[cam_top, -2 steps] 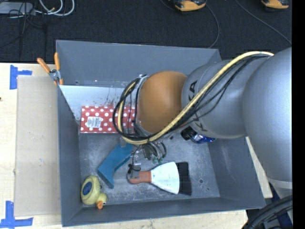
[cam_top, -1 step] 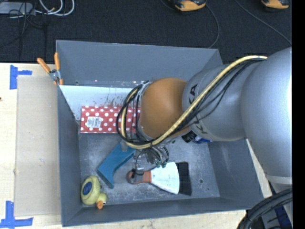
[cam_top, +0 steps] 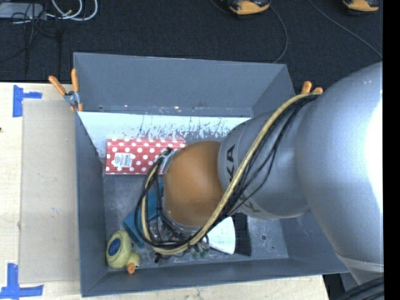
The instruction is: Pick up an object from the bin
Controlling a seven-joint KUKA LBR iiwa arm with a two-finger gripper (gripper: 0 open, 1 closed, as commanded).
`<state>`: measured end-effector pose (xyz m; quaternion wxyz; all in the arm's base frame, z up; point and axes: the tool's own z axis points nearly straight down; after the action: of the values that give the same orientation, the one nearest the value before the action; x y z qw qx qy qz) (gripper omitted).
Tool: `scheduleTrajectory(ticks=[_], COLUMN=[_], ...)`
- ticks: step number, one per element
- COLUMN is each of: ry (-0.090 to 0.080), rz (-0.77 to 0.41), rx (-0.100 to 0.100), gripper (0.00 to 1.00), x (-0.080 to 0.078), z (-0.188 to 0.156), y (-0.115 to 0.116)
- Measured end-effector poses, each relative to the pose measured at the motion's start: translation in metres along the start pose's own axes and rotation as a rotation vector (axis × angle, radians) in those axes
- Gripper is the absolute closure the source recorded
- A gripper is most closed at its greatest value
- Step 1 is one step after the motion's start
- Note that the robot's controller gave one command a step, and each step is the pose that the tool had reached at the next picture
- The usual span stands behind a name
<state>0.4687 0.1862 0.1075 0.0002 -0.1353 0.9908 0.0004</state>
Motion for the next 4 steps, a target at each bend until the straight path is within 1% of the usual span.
scheduleTrajectory(ticks=[1, 2, 3, 4], ry=[-0.003, -0.003, 0.005, -0.012], rz=[0.003, 0.004, 0.018, -0.048], rx=[0.000, 0.000, 0.000, 0.001], gripper=[0.00, 0.00, 0.00, 0.00], x=[-0.001, -0.001, 0.003, 0.005], z=[0.000, 0.000, -0.050, -0.046], y=[-0.001, -0.001, -0.011, -0.046])
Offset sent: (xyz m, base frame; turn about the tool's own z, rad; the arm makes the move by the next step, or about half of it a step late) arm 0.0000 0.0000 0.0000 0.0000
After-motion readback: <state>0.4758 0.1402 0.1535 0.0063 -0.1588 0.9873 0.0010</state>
